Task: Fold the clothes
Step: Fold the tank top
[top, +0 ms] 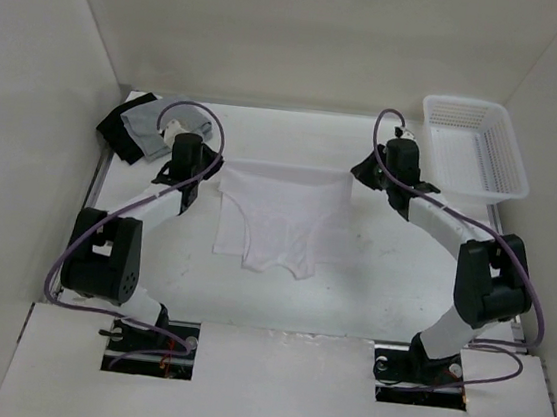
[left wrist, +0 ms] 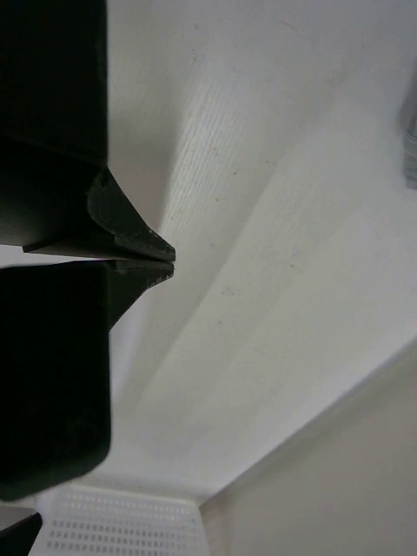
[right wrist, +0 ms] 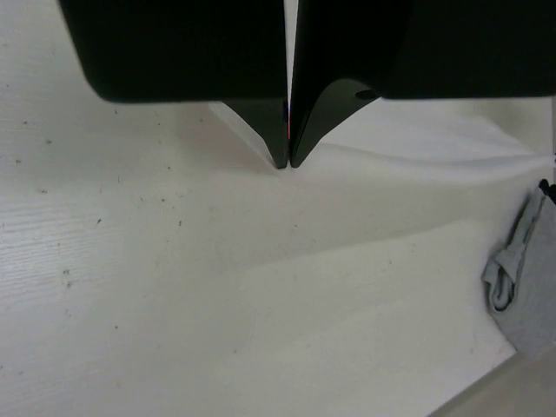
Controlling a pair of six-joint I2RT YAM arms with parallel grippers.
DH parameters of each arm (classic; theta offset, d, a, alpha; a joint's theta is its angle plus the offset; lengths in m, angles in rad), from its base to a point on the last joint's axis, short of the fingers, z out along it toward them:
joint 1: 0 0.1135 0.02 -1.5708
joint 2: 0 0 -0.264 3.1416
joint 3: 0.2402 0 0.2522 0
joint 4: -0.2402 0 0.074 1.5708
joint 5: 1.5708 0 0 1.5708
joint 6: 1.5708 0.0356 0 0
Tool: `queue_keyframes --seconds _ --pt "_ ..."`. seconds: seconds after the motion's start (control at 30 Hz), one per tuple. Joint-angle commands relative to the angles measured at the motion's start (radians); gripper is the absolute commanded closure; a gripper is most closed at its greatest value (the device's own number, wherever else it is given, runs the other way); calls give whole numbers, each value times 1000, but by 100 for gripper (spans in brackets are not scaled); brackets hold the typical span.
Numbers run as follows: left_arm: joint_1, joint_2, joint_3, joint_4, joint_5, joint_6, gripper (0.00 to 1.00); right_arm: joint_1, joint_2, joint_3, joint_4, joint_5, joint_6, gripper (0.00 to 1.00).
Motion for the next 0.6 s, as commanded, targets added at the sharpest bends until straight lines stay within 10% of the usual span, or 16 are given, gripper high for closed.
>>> queue_keyframes --seconds 0.0,0.57 --pt "-1 -112 -38 103 4 -8 100 -4 -60 -6 55 -39 -26 96" --pt "-21 -692 -580 17 93 -13 99 68 -441 -546 126 16 58 95"
